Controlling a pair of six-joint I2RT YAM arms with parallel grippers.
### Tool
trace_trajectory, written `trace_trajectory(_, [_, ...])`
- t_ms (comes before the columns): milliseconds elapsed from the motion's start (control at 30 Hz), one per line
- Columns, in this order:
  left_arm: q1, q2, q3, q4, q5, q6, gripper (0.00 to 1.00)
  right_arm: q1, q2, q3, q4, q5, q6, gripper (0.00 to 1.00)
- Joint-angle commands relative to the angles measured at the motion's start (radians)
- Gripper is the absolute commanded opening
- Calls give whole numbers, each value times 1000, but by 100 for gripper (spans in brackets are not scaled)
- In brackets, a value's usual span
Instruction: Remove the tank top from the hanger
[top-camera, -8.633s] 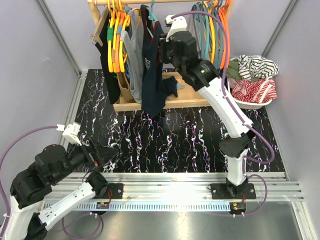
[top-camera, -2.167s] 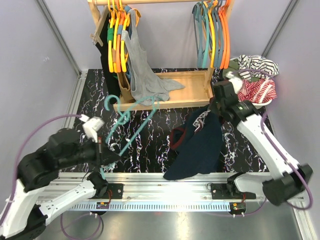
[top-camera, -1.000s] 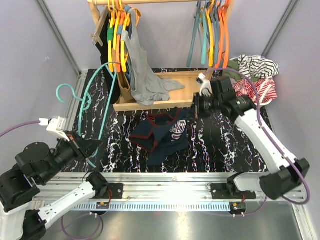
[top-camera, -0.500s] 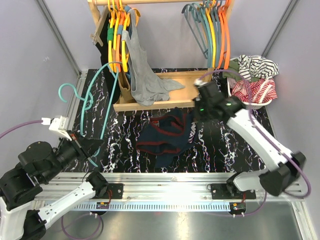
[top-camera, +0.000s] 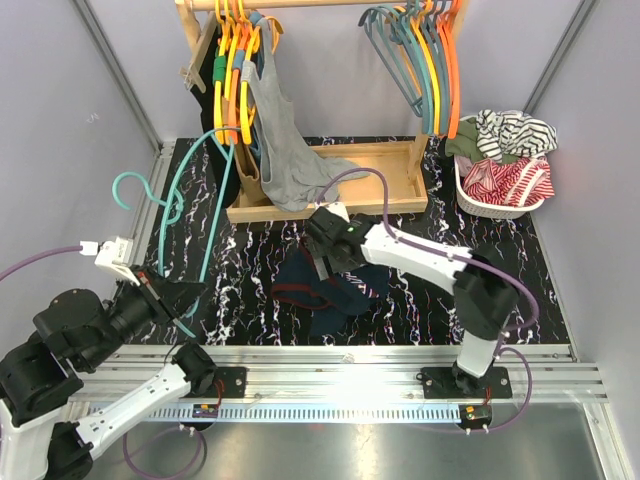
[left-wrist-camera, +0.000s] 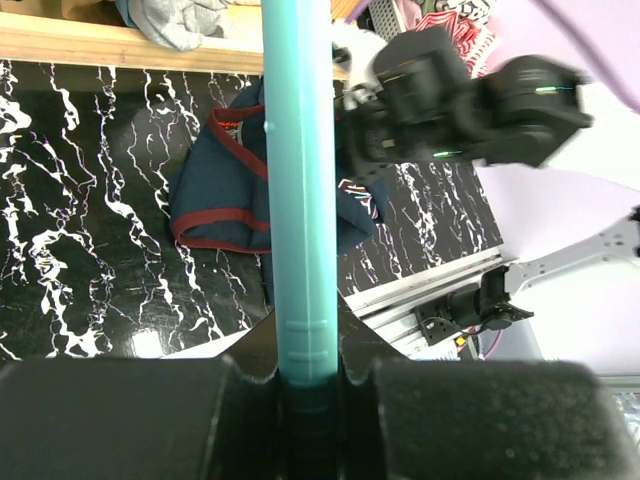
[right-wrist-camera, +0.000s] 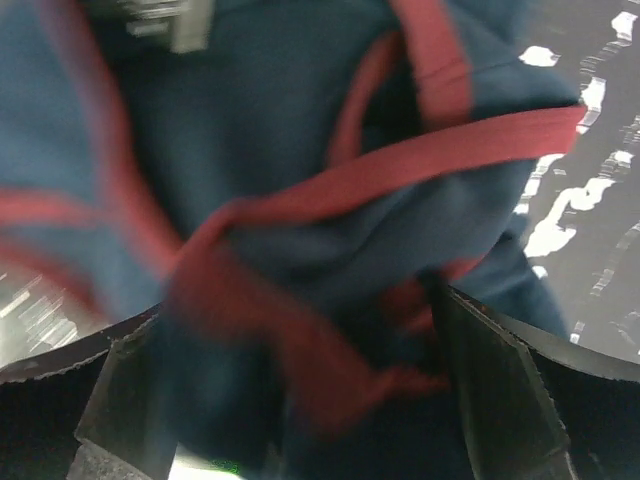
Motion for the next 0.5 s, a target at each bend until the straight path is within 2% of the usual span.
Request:
trace_trajectory(0, [-5,-18,-7,74,2,-18,0,-2,90,20,-21,223,65,100])
trace_trajectory(100, [-6,-18,-5,71,2,-16,0,-10,192,44,-32,270,114,100])
trace_trajectory(233, [-6,-18,12,57,-5,-12,0,-56,286,2,54,79,165,100])
trace_trajectory(367, [-6,-28,9,44,-11,-11,0,-100,324,-66,137,-6,231,99])
trace_trajectory(433, [-6,-33,-17,60,1,-15,0,-168,352,-107,159,-91,252,84])
trace_trajectory(467, [-6,-37,-27,76,17,-18,0,-229,370,-142,185,-124,272,53])
